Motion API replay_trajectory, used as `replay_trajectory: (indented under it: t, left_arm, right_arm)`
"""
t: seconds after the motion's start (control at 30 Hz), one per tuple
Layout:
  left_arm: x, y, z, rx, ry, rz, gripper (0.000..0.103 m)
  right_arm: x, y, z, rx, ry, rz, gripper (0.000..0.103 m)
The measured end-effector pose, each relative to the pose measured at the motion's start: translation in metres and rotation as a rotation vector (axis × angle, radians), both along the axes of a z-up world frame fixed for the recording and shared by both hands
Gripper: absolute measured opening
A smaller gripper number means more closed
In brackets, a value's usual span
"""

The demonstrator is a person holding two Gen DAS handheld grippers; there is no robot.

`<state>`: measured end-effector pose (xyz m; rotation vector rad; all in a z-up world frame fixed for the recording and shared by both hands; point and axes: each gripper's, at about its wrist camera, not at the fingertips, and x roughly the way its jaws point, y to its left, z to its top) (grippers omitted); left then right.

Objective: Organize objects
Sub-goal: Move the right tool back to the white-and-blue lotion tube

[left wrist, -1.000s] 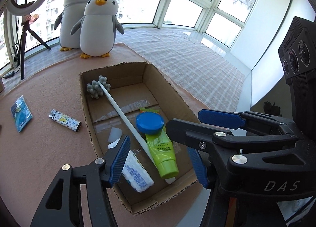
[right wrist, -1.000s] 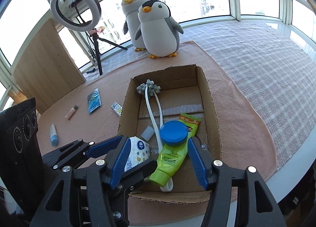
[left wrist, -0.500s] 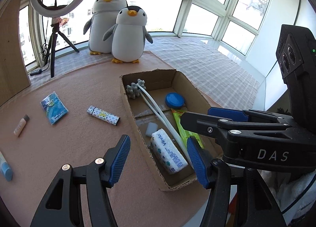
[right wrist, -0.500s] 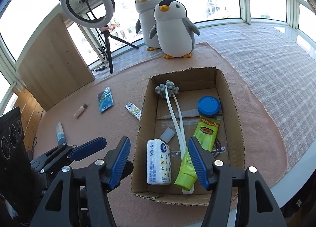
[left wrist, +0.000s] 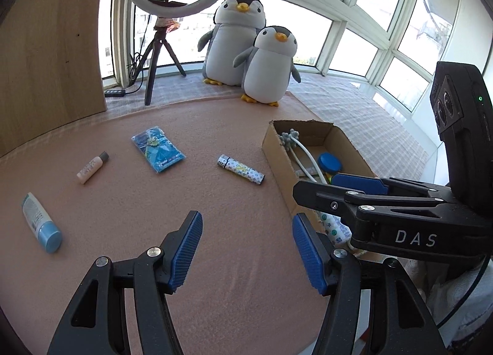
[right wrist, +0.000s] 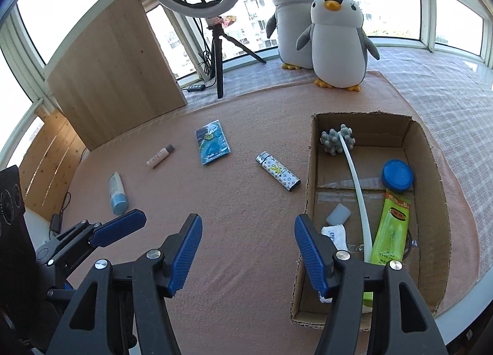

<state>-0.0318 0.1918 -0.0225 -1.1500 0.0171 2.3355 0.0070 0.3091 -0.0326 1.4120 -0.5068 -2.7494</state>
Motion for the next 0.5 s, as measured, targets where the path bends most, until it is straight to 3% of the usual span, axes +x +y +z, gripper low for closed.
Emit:
replay_trajectory:
  t: [0.5]
  left_arm:
    - [-0.034, -0.145, -0.020, 0.035, -0.079, 0.250, 0.065]
  right_arm:
    - [-0.051, -0.060, -0.007, -0.109, 0.045, 0.082, 0.059]
